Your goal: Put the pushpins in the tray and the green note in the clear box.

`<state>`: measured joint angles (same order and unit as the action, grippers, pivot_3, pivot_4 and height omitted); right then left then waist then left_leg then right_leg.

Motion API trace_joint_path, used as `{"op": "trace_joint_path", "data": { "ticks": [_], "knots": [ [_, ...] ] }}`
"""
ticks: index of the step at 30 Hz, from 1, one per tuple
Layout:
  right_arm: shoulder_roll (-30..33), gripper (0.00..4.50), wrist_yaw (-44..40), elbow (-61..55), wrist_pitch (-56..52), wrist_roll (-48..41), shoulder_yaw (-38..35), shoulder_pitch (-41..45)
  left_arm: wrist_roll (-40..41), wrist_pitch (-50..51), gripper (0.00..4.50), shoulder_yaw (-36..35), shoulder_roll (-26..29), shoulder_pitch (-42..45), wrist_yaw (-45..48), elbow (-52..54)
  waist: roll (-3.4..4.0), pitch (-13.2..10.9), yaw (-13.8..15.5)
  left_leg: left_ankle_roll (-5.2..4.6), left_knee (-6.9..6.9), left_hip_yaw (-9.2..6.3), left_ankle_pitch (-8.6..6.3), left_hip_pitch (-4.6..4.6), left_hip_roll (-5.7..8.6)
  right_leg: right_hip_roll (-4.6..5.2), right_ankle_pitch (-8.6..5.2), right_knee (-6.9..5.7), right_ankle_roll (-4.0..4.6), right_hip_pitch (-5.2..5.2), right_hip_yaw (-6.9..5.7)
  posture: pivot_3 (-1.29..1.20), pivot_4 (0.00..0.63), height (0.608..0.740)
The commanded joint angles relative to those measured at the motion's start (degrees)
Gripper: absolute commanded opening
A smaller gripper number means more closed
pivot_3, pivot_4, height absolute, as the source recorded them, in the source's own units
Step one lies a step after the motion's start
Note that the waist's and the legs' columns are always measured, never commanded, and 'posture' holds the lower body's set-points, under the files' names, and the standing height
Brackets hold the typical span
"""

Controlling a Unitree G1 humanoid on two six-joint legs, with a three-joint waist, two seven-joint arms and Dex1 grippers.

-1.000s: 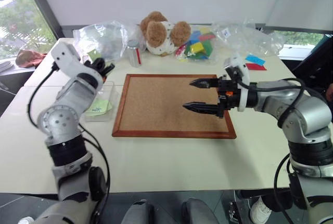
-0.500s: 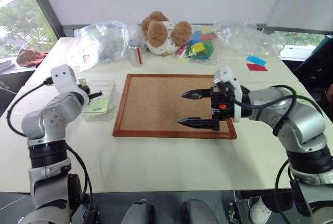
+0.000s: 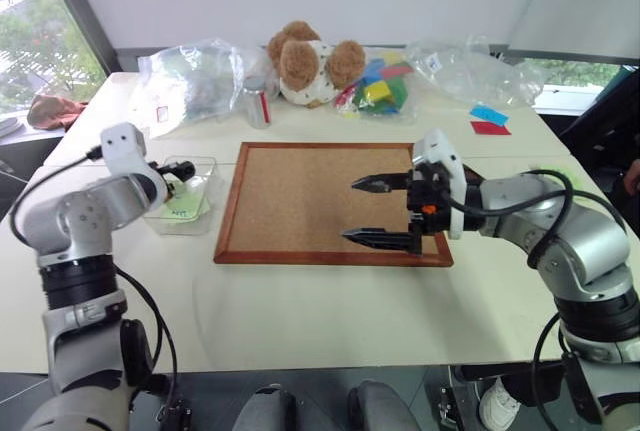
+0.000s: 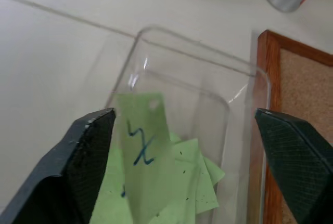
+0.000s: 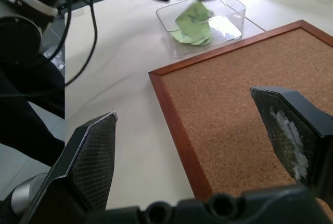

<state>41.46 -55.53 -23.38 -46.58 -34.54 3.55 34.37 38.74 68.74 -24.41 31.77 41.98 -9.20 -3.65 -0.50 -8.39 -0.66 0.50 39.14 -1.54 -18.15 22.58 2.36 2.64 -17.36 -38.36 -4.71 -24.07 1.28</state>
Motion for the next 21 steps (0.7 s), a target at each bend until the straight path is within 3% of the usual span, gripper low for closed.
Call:
{"op": "trace_joint_path", "data": {
  "ticks": [1,6,13,21],
  "knots": [
    [0.0,4.50,0.1,-0.4,1.7,0.2,-0.6,0.7,0.5,2.1,4.44,-1.3,1.0,2.6,1.9,3.3,0.00,0.0,0.1,0.00,0.01,0.00,0.00,0.00,0.00,0.00,0.00,0.00,0.00,0.00,0.00,0.00,0.150,0.740],
    [0.7,4.50,-0.4,0.9,2.9,1.1,-0.4,0.7,3.5,7.1,4.44,-0.9,1.8,4.5,7.2,6.8,-0.01,0.0,0.0,0.00,0.01,0.00,0.00,0.01,0.00,0.01,0.00,0.01,0.00,0.01,-0.01,0.00,0.150,0.740],
    [5.7,4.50,-0.6,0.7,2.0,0.6,-4.8,-2.7,14.8,12.3,4.44,5.8,5.0,1.0,26.4,18.7,0.00,0.0,0.0,-0.01,-0.01,-0.01,-0.01,0.02,0.00,0.02,0.00,0.02,0.00,0.01,0.00,0.00,0.150,0.740],
    [9.9,4.50,3.1,-1.6,-0.4,-0.3,-12.5,-9.0,11.3,-4.4,4.44,14.3,15.1,-12.4,49.6,26.8,0.03,0.0,-0.3,0.00,-0.06,0.00,0.00,-0.02,-0.01,0.03,-0.01,0.05,0.03,0.02,0.03,0.00,0.150,0.740]
  ]
}}
